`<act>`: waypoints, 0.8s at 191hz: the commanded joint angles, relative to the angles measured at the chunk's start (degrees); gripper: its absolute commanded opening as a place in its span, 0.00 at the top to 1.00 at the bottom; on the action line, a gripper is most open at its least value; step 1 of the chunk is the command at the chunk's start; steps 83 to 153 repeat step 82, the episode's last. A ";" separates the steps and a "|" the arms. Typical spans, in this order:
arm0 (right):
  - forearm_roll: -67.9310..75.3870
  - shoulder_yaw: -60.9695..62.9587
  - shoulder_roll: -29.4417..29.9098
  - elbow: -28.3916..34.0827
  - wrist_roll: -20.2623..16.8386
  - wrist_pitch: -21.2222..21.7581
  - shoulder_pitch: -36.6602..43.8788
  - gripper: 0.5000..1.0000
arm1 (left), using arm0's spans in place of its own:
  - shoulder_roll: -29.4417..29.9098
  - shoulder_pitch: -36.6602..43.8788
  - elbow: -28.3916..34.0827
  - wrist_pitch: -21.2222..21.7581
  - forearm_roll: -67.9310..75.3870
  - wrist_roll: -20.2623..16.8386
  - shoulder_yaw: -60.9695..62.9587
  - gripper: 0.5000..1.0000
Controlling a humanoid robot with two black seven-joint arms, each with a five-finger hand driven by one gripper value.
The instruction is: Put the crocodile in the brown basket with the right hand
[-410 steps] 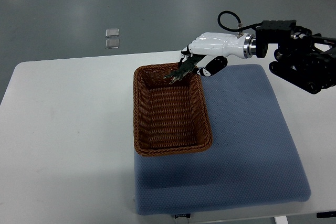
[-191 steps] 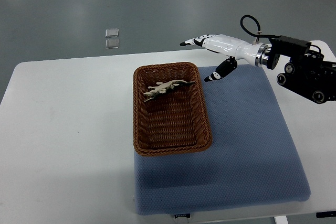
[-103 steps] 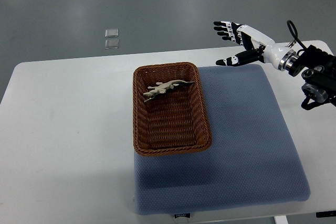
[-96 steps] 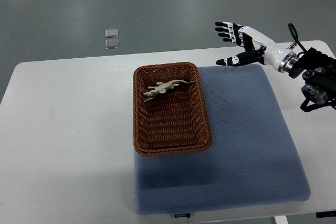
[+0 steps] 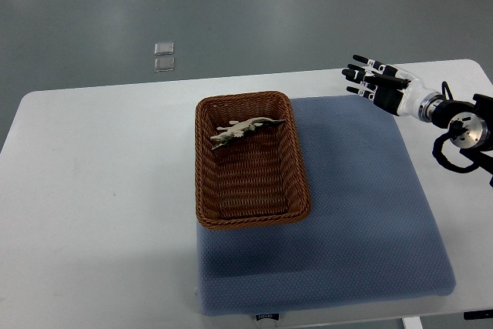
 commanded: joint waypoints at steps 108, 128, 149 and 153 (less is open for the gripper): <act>0.98 -0.08 0.06 0.05 1.02 2.78 -0.18 0.14 | 0.00 0.03 0.00 0.00 0.00 0.03 0.00 0.00; 0.98 -0.08 0.06 0.05 1.02 2.78 -0.18 0.14 | 0.00 0.03 0.00 0.00 0.00 0.03 0.00 0.00; 0.98 -0.08 0.06 0.05 1.02 2.78 -0.18 0.14 | 0.00 0.03 0.00 0.00 0.00 0.03 0.00 0.00; 0.98 -0.08 0.06 0.05 1.02 2.78 -0.18 0.14 | 0.00 0.03 0.00 0.00 0.00 0.03 0.00 0.00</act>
